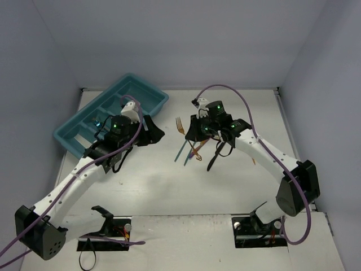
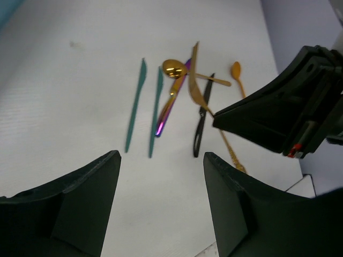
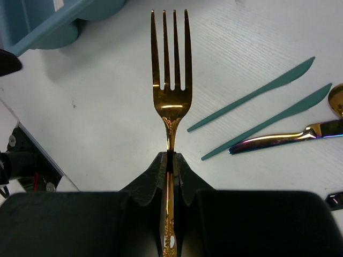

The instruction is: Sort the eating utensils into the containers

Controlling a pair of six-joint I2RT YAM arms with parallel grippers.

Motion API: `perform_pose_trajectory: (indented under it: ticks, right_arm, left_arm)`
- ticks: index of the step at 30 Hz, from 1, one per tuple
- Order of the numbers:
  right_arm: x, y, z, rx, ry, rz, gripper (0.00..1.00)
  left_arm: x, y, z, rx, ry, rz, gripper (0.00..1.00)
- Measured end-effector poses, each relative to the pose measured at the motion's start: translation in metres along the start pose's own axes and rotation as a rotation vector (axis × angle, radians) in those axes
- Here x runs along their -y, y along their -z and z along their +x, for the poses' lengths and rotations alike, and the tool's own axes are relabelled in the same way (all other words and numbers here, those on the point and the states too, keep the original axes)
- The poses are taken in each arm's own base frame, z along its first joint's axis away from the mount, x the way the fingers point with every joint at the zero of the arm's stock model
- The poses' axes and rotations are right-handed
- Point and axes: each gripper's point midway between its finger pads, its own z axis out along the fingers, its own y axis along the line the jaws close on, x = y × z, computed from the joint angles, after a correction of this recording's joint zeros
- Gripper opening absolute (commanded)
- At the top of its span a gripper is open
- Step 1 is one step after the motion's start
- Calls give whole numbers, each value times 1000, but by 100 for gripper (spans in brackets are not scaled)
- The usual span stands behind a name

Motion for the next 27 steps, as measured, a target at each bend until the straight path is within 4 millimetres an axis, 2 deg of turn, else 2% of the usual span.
perform_pose_trajectory:
  ticks: [5,12,19,24,27]
  right_arm:
    - [-21,10,-14,73,56,-19,0]
    - [-30,11,-16,90,78,-18,0]
    - [-25,14,-24,134,63,33,0]
    - [-16,19,-35,185,11,103,0]
    - [-13,19,-41,219,-21,129,0]
  left_arm:
    - [35,-22,-13,18,-72,36,60]
    - [50,-48,1,-24,-143,24,58]
    - [49,-45,11,-7,-56,-20,53]
    - [48,-28,33,8,-2,-26,47]
    - [54,-21,37,17,29,1,47]
